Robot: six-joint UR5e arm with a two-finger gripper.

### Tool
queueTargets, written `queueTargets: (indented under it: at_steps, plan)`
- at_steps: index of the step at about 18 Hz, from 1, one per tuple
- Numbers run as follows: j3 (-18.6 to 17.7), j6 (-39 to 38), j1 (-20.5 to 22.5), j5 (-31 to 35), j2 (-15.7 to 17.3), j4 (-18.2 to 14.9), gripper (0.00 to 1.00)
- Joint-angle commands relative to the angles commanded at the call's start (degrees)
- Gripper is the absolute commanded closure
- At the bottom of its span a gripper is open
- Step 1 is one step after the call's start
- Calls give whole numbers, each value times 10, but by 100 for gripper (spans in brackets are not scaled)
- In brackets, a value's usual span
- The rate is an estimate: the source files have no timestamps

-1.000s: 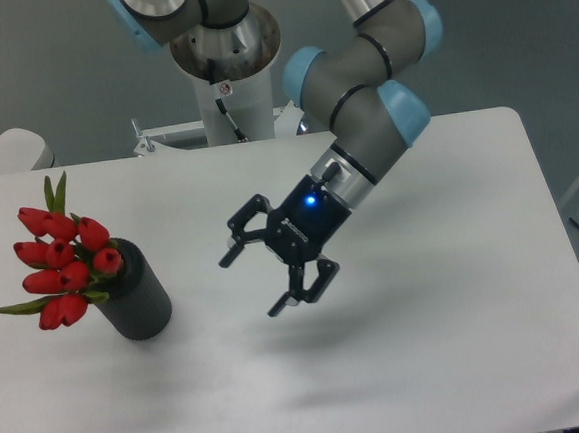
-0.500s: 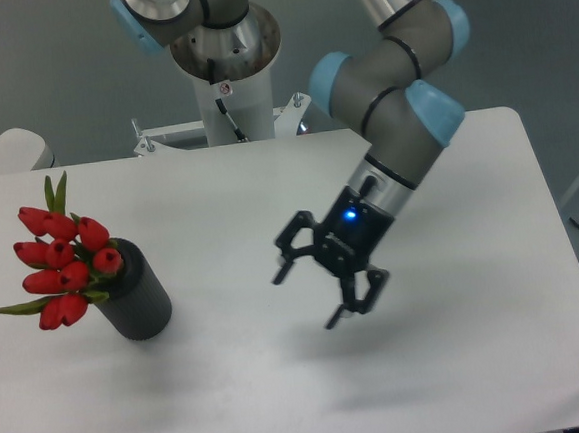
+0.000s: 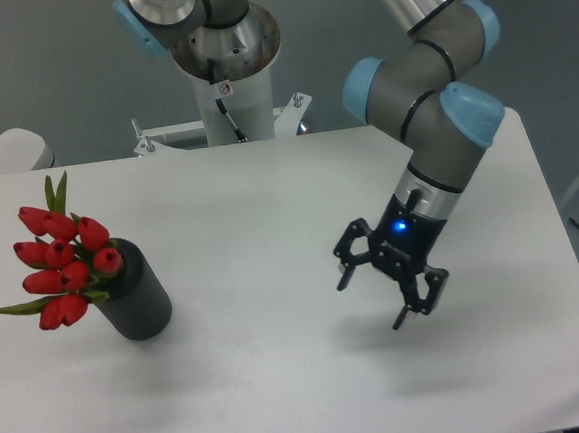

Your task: Insert the flowers into the vase

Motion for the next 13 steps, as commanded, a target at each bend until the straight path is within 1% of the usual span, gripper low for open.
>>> queueTargets:
  at_steps: [3, 5, 6, 9, 13]
  plan:
    - [32, 17, -4, 51, -11, -39, 0]
    - [50, 29, -6, 101, -18, -67, 0]
    - [60, 39, -9, 125, -25, -76, 0]
    - [90, 47, -21, 166, -43, -93, 0]
    - [120, 47, -42, 221, -60, -113, 0]
